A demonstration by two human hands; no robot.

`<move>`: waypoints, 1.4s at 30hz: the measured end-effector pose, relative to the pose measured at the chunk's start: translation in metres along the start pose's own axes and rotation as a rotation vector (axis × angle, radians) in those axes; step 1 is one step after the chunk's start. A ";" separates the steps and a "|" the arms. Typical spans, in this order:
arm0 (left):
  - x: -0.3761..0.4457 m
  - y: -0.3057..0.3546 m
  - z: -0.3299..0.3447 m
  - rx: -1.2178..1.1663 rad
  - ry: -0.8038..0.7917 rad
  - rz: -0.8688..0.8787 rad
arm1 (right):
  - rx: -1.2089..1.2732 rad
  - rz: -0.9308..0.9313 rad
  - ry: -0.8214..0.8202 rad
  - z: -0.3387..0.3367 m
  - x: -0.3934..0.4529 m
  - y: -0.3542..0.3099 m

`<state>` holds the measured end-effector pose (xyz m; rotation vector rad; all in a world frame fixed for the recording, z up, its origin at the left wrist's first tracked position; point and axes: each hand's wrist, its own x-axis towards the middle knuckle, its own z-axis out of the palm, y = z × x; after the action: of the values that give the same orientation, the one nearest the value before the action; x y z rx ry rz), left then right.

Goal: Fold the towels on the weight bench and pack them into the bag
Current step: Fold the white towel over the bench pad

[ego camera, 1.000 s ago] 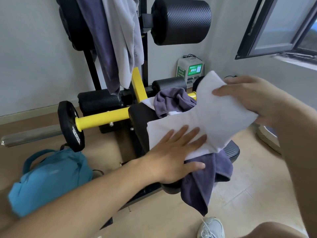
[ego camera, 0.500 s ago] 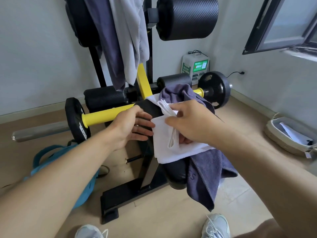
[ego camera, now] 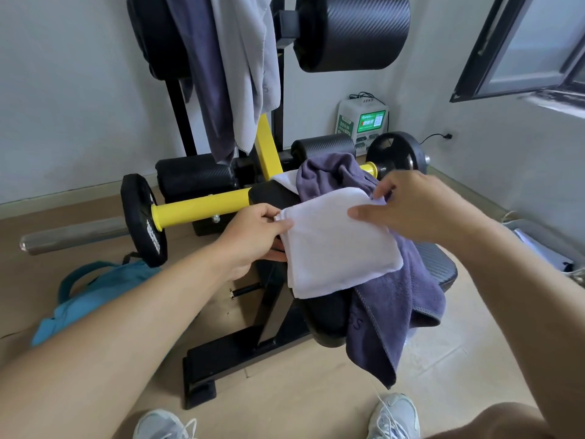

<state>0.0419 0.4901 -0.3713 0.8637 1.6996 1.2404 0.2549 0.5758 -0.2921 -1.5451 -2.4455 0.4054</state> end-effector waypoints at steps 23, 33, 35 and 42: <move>-0.036 0.050 -0.022 -0.146 -0.312 0.236 | 1.093 -0.131 -0.366 -0.007 -0.011 -0.015; -0.036 0.050 -0.012 -0.356 -0.212 0.088 | 1.288 0.031 -0.529 0.020 -0.004 -0.005; -0.036 0.048 -0.015 -0.312 -0.268 0.036 | 1.296 0.045 -0.507 0.018 -0.003 -0.005; -0.033 0.044 -0.018 -0.300 -0.332 0.010 | 1.387 0.042 -0.563 0.013 -0.005 -0.007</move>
<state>0.0410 0.4658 -0.3190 0.8414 1.2125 1.2410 0.2471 0.5667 -0.3026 -0.8296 -1.5141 2.1347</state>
